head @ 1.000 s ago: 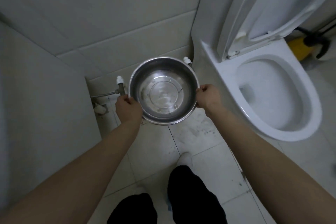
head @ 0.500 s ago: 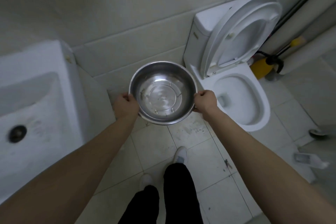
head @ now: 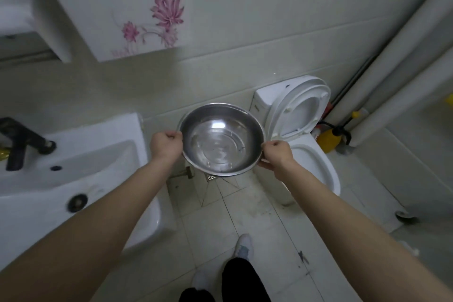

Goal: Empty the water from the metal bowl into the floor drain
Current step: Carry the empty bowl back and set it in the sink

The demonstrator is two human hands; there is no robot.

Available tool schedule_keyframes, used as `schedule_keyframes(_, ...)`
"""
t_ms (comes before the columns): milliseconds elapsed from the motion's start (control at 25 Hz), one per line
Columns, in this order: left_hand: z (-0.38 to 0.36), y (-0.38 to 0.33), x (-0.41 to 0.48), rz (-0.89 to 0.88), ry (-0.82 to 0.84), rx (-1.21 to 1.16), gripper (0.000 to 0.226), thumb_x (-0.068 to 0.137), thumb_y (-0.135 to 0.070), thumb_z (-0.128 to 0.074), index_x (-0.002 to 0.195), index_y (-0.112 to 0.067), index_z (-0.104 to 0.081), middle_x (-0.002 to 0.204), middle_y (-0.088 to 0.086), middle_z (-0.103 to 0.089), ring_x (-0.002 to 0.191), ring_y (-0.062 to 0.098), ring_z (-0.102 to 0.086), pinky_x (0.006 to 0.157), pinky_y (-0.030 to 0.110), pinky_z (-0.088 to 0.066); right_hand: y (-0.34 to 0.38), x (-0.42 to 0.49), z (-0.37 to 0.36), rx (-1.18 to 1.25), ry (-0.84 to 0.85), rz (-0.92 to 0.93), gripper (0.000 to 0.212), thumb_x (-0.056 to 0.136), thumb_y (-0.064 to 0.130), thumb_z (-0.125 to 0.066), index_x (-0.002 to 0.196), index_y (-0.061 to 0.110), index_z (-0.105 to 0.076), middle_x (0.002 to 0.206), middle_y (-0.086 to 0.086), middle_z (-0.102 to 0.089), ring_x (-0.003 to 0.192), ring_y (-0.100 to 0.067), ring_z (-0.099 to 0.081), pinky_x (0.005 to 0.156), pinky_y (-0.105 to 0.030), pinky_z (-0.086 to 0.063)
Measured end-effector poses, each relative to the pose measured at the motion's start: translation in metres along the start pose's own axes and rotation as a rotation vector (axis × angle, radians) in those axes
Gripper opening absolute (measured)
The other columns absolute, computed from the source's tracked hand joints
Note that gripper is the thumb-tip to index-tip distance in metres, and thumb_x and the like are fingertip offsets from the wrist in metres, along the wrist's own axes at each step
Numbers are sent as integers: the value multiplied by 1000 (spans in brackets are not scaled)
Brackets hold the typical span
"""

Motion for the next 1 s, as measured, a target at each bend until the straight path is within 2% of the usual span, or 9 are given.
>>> schedule_keyframes(80,19,-14,-1,-24,2,2,22,87,-26,-64,78,-10,-77,88,13,-78,90,29,-72,87,37,-57,14,-19,-2,20,15,10,13,96,0,-49,88,8,-54,77,-14,-55,63,-21,-54,42,-23,-54)
schedule_keyframes(120,27,-19,-1,-31,4,1,22,86,-27,-64,76,-11,-76,86,12,-78,90,29,-72,88,38,-57,19,-27,-3,22,23,16,13,97,2,-49,87,8,-54,74,-13,-54,62,-21,-54,46,-25,-57)
schedule_keyframes(240,53,-31,-2,-32,6,-41,25,82,-28,-64,63,-13,-69,76,8,-75,86,30,-73,87,42,-59,37,-48,-8,14,26,49,17,99,11,-51,82,10,-54,74,-12,-55,64,-23,-56,74,-41,-62)
schedule_keyframes(280,60,-34,-3,-32,8,-62,26,81,-28,-63,60,-13,-68,71,6,-73,84,30,-73,85,44,-60,43,-54,-10,11,22,67,18,100,13,-52,82,10,-55,76,-12,-56,64,-23,-56,75,-41,-61)
schedule_keyframes(440,85,-43,-5,-35,27,-125,22,78,-28,-65,64,-13,-72,69,6,-72,81,30,-74,83,47,-61,65,-77,-17,-12,18,129,13,101,11,-52,88,10,-56,79,-13,-57,64,-21,-56,60,-31,-60)
schedule_keyframes(600,111,-46,-5,-34,30,-175,19,75,-26,-64,68,-10,-72,78,13,-74,84,34,-74,82,50,-61,80,-99,-31,-50,33,163,10,103,9,-50,101,7,-59,93,-17,-60,83,-25,-61,53,-27,-56)
schedule_keyframes(720,136,-44,-8,-32,-17,-217,15,78,-19,-64,65,-15,-70,74,8,-72,76,30,-73,79,50,-63,89,-119,-46,-61,61,179,9,104,9,-50,105,5,-58,99,-18,-61,90,-25,-62,51,-24,-56)
schedule_keyframes(880,161,-36,-8,-29,-51,-245,14,81,-17,-65,68,-20,-69,76,4,-73,71,25,-71,78,47,-63,93,-134,-66,-69,94,199,7,104,6,-49,102,5,-56,97,-18,-61,87,-23,-61,50,-24,-55)
schedule_keyframes(1000,183,-26,-6,-10,-82,-263,8,80,-18,-65,76,-19,-72,84,7,-75,72,26,-73,76,47,-64,94,-143,-82,-59,119,205,6,103,7,-50,103,7,-56,95,-15,-62,79,-19,-61,45,-22,-53)
Point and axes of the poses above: each hand's wrist, its own x-axis towards the middle knuckle, its own z-axis out of the back of the hand, y = z × x, the point moved 3 cm from there along x, towards the middle knuckle
